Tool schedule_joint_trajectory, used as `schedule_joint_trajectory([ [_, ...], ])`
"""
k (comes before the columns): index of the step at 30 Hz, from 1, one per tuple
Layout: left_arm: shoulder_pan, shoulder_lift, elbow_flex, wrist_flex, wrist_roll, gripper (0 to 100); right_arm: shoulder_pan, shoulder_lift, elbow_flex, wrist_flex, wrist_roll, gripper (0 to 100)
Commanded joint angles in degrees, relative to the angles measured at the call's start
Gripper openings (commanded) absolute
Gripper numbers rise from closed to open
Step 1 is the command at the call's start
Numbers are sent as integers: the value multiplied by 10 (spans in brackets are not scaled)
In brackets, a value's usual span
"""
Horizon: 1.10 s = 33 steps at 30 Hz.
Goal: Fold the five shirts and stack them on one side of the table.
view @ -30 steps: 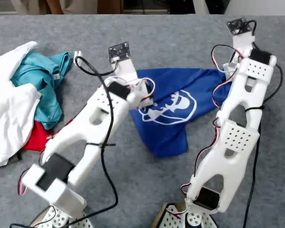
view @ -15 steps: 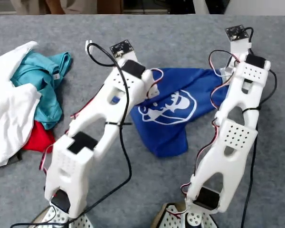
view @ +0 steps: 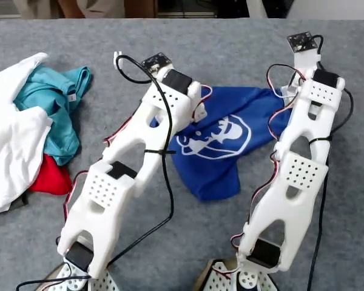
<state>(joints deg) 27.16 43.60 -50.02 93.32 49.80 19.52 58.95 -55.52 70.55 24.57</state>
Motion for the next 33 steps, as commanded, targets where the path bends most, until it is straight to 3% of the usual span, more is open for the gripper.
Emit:
schedule_joint_trajectory([
  [1, 18, -4, -54, 24, 8, 174, 3, -5, -30, -11, -5, 4],
  [12, 8, 1, -50, 35, 33, 160, 3, -5, -29, -11, -4, 4],
  [33, -11, 63, -1, -40, 77, 160, 1, -5, -27, -14, -3, 4],
])
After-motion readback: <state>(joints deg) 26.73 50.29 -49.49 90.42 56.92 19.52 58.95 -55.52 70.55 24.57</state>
